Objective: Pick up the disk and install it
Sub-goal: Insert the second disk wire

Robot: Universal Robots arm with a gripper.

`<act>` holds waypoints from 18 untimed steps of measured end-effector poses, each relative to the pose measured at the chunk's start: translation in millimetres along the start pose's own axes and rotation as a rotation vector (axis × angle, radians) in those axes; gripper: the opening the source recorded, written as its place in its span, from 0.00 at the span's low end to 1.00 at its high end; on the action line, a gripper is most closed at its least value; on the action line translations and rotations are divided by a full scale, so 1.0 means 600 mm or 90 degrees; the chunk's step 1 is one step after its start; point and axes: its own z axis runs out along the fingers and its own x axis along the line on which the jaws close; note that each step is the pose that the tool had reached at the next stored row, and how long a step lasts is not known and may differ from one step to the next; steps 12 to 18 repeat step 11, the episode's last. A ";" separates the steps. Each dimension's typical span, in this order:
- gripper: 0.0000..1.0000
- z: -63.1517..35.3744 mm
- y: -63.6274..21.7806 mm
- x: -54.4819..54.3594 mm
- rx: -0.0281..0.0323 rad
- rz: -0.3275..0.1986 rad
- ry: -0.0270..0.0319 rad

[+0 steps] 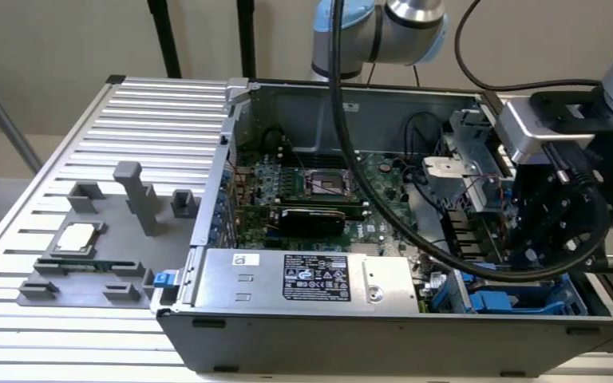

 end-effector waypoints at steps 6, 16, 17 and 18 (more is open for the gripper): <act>1.00 0.000 0.017 0.000 0.0011 0.000 -0.0004; 1.00 0.000 0.017 0.000 0.0011 0.000 -0.0004; 1.00 0.000 0.017 0.000 0.0011 0.000 -0.0004; 1.00 0.000 0.017 0.000 0.0011 0.000 -0.0004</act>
